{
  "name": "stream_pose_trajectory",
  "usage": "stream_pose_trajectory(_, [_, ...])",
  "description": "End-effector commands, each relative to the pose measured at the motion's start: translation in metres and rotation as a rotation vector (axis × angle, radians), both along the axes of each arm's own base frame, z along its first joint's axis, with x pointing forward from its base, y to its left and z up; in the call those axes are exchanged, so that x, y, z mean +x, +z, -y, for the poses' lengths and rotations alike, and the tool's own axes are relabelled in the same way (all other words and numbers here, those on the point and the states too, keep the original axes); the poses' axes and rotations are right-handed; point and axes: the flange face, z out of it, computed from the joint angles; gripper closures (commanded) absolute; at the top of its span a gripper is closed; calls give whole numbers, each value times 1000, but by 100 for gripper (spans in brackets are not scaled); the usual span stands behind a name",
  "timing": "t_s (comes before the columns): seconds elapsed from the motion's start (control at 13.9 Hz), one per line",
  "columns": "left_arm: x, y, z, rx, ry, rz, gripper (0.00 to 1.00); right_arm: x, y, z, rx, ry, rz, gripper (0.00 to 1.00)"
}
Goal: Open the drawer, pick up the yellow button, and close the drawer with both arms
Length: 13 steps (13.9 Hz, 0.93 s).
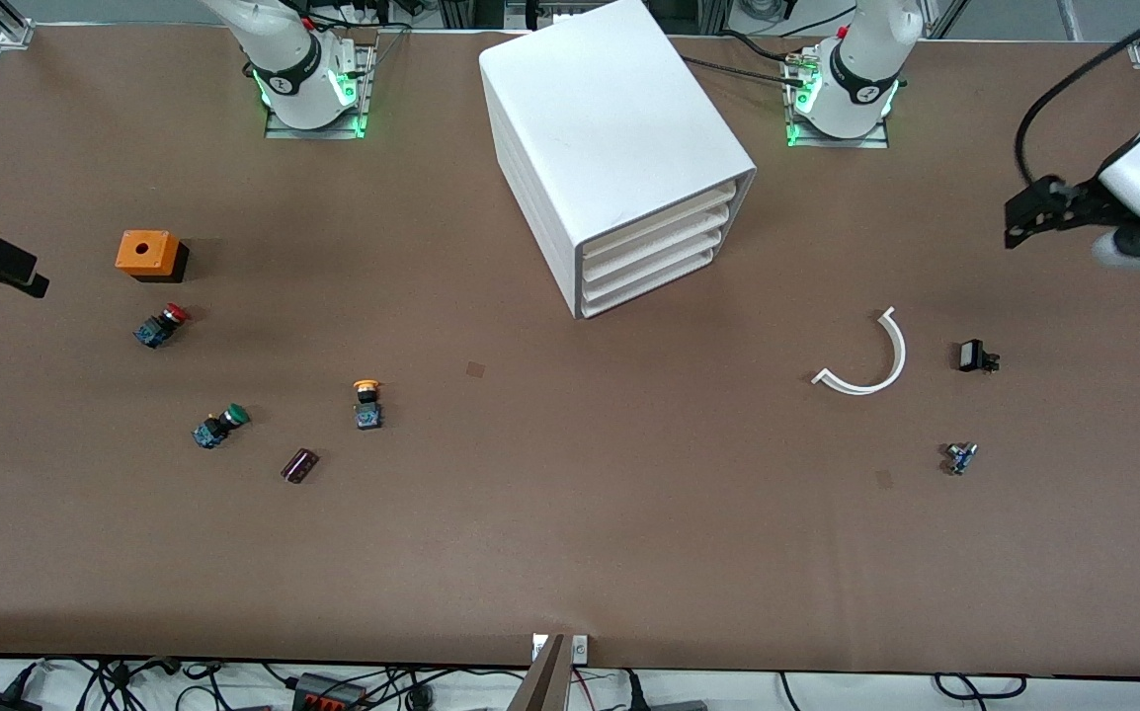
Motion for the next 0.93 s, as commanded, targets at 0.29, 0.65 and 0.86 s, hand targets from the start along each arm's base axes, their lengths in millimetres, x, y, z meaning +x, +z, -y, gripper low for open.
stream_pose_trajectory(0.29, [-12,5,-4,-5,2,-12,0,-20,2,-5,-5,8,27,0])
stream_pose_trajectory(0.65, [-12,5,-4,-4,2,-10,0,-24,8,-5,-12,22,31,0])
stream_pose_trajectory(0.86, [-12,5,-4,-4,1,-12,0,-25,6,-6,-14,27,24,0])
